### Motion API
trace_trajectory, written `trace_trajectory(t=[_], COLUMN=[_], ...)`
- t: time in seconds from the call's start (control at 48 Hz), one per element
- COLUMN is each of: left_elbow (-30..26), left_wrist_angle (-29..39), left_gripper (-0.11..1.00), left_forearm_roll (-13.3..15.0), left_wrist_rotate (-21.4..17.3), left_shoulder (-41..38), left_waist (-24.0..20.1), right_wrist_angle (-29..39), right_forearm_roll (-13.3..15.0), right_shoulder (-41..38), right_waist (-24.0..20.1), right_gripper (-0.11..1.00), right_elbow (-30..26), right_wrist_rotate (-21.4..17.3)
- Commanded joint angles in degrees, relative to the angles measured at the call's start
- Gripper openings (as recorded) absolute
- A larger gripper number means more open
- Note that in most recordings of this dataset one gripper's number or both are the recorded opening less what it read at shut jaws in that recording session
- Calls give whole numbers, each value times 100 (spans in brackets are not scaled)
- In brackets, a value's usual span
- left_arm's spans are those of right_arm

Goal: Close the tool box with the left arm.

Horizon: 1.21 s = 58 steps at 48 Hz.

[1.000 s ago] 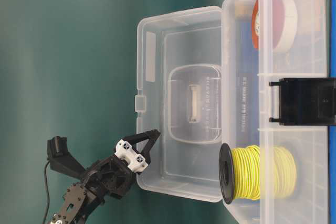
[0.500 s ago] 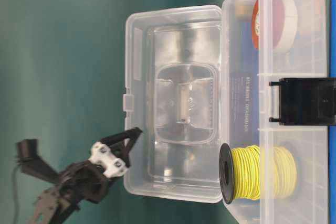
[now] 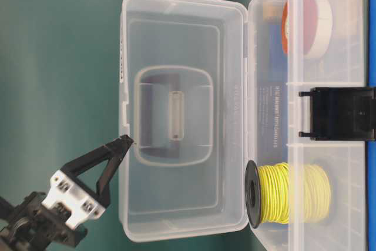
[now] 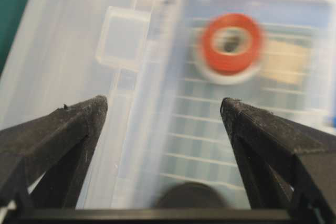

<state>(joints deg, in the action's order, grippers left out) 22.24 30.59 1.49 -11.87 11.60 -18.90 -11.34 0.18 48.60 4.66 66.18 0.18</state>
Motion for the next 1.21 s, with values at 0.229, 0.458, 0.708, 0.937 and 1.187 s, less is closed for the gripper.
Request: trace_trajectory(t=[0.229, 0.458, 0.708, 0.937, 1.187], left_elbow=[483, 642, 694, 791, 1485], left_wrist_angle=[220, 220, 220, 220, -158], left_gripper=[93, 93, 93, 93, 93], left_forearm_roll=[35, 35, 35, 35, 35], left_wrist_rotate=[510, 861, 1020, 1020, 1028], left_shoulder=[290, 501, 562, 817, 1854], left_waist=[800, 1257, 1503, 1547, 1547], right_wrist_angle=[-9, 35, 70, 62, 79], right_forearm_roll=[0, -9, 0, 0, 0], right_shoulder=[-9, -9, -9, -9, 9], right_waist=[9, 9, 9, 18, 9], right_gripper=[0, 0, 0, 0, 0], right_elbow=[-70, -62, -70, -70, -70], right_wrist_rotate=[0, 0, -9, -18, -18])
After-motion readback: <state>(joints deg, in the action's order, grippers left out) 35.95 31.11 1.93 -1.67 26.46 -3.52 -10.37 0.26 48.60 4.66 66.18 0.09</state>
